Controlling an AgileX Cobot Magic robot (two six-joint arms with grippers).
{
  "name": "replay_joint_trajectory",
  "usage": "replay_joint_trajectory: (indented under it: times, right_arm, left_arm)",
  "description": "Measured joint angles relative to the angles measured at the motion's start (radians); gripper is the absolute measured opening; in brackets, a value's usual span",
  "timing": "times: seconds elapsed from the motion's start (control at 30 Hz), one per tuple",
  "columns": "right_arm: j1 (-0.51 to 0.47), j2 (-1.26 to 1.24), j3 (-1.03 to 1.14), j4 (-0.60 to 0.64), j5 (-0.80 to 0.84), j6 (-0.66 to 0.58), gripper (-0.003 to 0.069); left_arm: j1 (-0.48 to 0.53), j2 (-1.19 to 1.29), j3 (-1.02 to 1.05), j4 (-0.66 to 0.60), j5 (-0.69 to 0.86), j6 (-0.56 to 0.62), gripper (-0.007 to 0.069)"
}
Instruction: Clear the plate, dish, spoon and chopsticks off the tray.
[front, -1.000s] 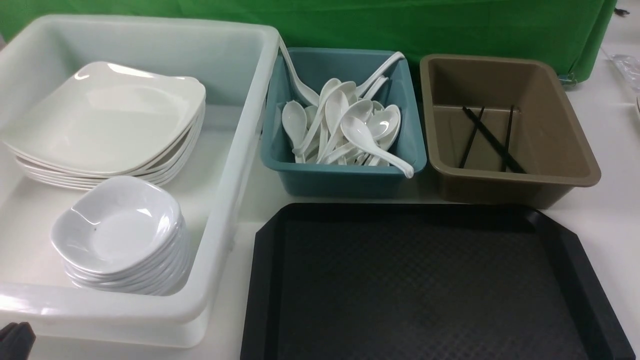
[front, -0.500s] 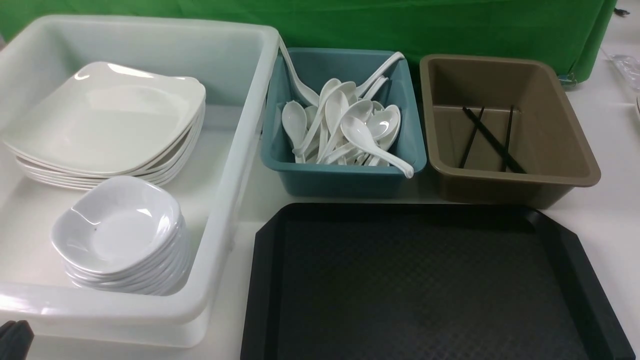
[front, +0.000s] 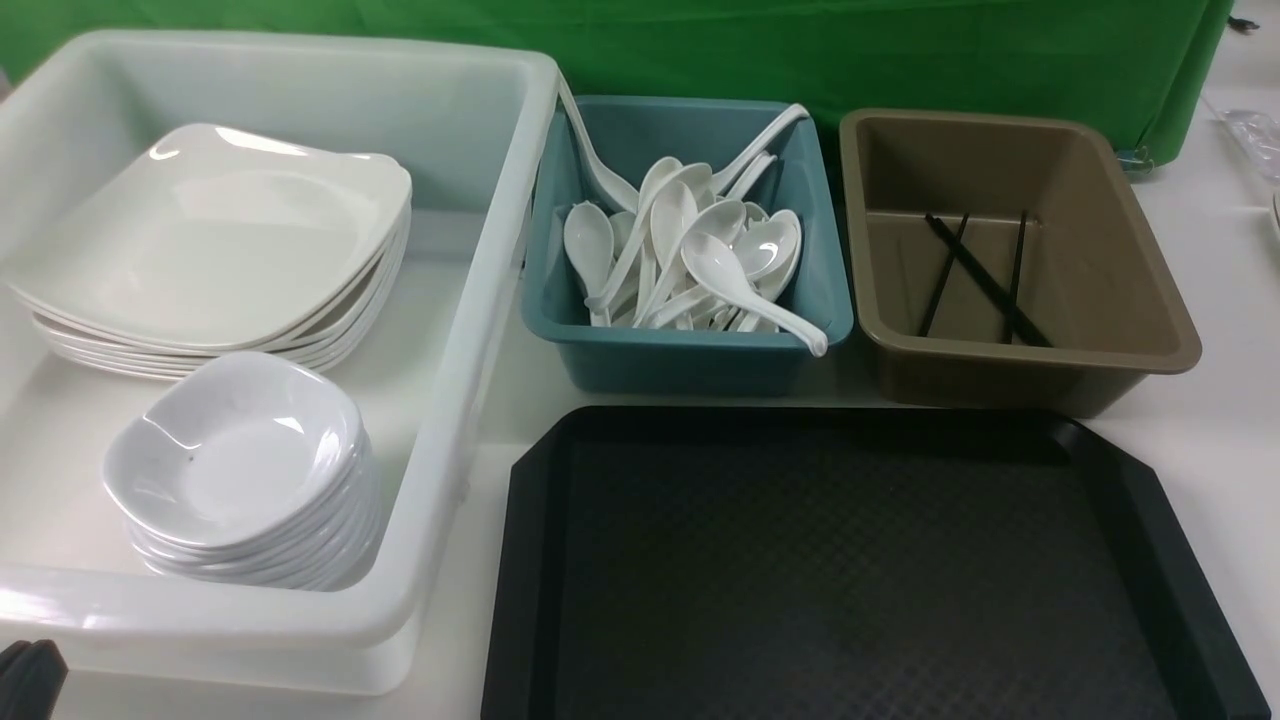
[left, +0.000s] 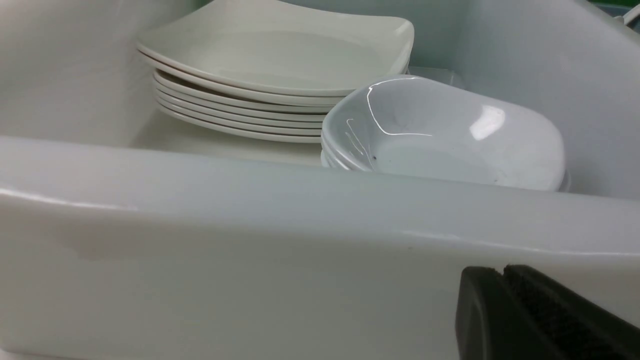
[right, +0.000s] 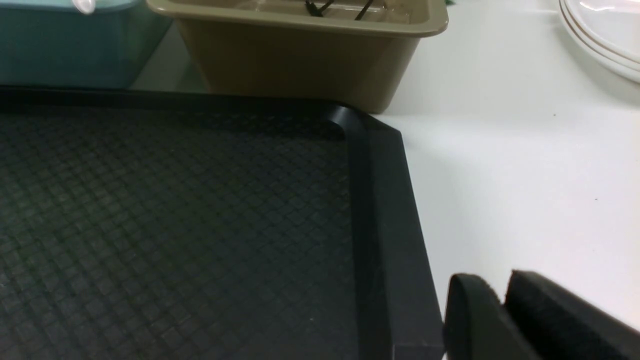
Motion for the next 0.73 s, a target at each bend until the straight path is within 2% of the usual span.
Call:
replay_joint_trajectory:
  times: [0.73]
  right_arm:
    - [0.000, 0.000, 0.000, 0.000, 0.000, 0.000, 0.0183]
  left_arm:
    - [0.000, 0.000, 0.000, 0.000, 0.000, -0.001, 0.0017]
